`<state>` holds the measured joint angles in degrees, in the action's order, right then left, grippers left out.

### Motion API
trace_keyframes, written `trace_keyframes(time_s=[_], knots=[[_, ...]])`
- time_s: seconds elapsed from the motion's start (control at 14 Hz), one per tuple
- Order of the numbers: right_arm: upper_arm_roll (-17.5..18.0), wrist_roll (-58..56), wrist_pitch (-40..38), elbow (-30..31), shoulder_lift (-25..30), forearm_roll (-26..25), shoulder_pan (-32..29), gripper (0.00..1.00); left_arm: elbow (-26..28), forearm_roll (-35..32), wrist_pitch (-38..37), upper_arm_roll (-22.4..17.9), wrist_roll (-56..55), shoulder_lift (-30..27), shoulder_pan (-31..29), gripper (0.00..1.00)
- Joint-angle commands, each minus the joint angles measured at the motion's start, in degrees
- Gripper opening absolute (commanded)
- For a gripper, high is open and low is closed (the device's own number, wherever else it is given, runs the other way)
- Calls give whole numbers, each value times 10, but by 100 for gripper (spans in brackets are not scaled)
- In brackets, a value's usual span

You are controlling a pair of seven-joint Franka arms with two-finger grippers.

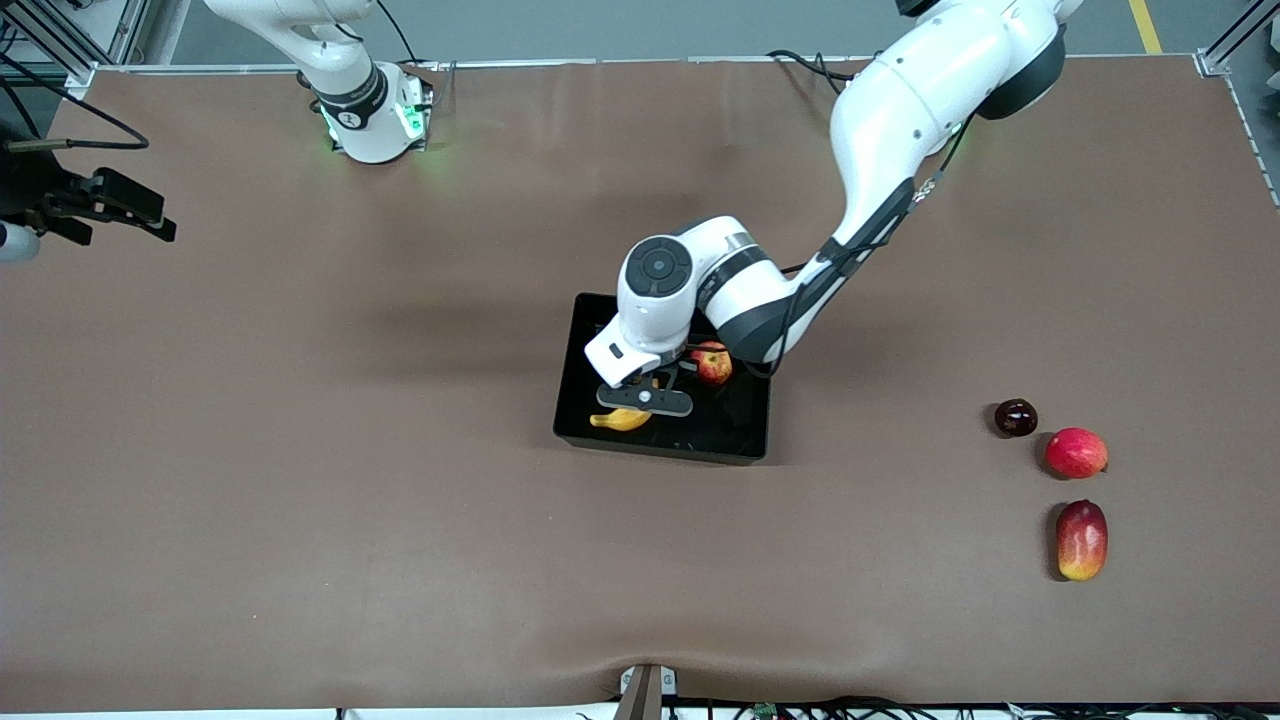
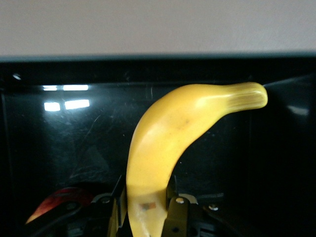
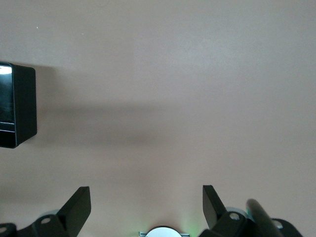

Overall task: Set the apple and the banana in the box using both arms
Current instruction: 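Carry the banana into the box and open the left gripper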

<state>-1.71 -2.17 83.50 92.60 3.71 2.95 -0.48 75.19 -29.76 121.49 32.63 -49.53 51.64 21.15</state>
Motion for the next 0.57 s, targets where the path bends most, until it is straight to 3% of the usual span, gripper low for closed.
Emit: trace_keyframes(time_s=[0.0,0.36,0.43,0.5], knots=[[-3,2,-8,-9,-7,8,0,100,-20,7,1,-33,-2,19,35,0],[-4,2,-8,-3,-8,8,-1,100,-20,7,37,-91,-16,44,85,3],[-4,2,-8,-2,-8,8,0,100,-20,7,38,-104,-15,43,94,27],[-4,2,-8,-2,-9,8,-1,100,-20,-1,35,-107,-12,33,95,99]])
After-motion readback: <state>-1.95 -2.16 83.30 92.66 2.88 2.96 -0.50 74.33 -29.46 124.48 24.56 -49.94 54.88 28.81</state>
